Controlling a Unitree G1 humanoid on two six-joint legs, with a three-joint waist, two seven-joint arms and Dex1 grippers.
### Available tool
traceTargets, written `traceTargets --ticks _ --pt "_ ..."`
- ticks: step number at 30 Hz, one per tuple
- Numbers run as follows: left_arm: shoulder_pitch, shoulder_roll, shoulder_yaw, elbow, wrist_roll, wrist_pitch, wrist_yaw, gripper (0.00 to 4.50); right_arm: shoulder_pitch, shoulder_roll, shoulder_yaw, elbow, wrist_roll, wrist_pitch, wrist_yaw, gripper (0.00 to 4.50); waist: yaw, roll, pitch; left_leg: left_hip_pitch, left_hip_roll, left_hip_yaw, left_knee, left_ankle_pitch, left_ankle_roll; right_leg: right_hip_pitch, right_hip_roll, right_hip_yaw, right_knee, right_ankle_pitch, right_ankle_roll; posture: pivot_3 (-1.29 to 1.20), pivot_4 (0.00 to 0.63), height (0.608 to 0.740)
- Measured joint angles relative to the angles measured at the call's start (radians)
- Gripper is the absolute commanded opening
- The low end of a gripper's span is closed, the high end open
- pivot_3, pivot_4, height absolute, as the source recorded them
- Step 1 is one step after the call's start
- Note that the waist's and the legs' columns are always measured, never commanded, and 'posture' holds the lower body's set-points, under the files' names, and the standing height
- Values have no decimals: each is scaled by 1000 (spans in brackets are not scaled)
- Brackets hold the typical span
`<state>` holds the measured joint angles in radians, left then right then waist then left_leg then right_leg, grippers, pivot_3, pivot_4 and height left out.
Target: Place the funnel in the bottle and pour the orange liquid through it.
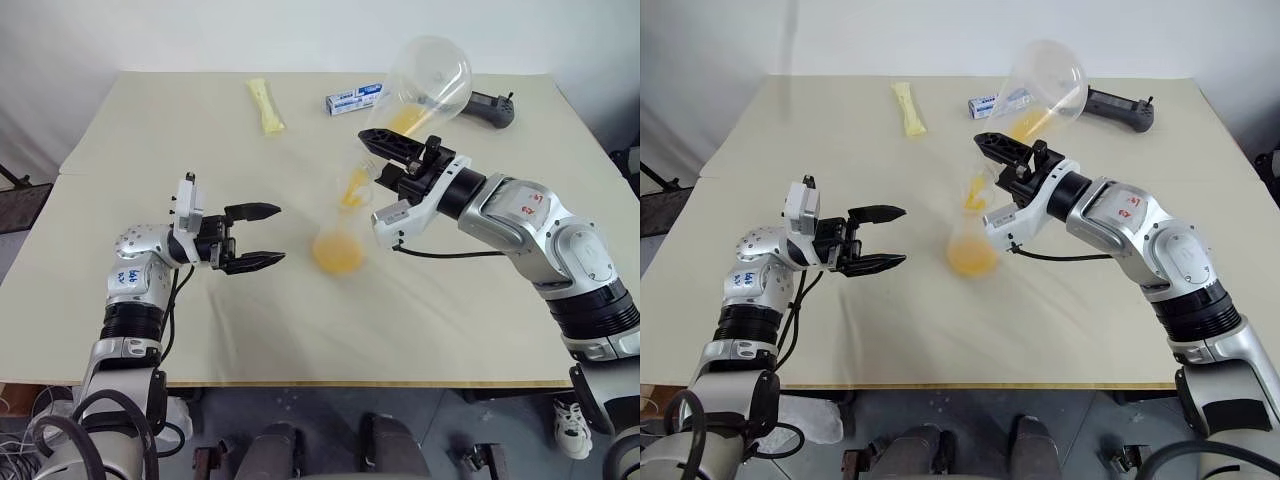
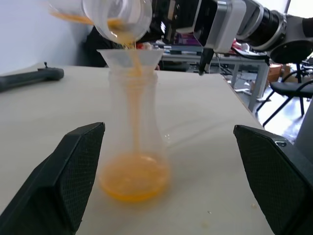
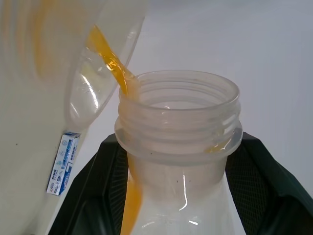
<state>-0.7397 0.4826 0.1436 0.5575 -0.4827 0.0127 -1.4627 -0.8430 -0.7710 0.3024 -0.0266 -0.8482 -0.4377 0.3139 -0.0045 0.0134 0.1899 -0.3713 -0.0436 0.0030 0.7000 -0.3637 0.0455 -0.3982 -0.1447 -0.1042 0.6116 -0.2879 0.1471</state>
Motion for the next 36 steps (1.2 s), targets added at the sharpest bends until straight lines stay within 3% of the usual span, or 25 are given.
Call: traceTargets --ticks 36 --pt "22 -25 35 -75 -68 51 8 4500 -27 -16 0 35 -35 -49 -13 2418 -1 0 0 0 0 0 0 0 0 0 0 0 0 0 0 0 150 740"
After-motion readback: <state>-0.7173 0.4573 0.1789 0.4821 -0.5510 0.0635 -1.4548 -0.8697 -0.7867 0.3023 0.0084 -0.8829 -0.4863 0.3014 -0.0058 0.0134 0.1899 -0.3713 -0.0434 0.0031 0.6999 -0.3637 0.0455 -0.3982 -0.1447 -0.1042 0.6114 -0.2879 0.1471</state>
